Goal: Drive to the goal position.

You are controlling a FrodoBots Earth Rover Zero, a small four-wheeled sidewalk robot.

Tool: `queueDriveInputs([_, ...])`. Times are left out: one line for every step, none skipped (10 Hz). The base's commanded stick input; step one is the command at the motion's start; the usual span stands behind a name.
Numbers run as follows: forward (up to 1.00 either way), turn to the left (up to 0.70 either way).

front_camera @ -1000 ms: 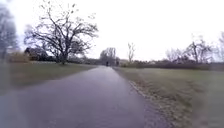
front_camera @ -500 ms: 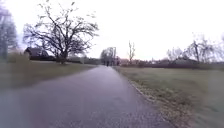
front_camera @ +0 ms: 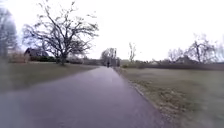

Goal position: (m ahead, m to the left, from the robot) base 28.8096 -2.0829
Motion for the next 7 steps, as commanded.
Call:
queueDriveInputs([0.85, 0.0])
queueDriveInputs([0.85, 0.0])
queueDriveInputs([0.85, 0.0])
queueDriveInputs([0.85, 0.0])
queueDriveInputs([0.85, 0.0])
queueDriveInputs([0.93, 0.2])
queueDriveInputs([1.0, 0.4])
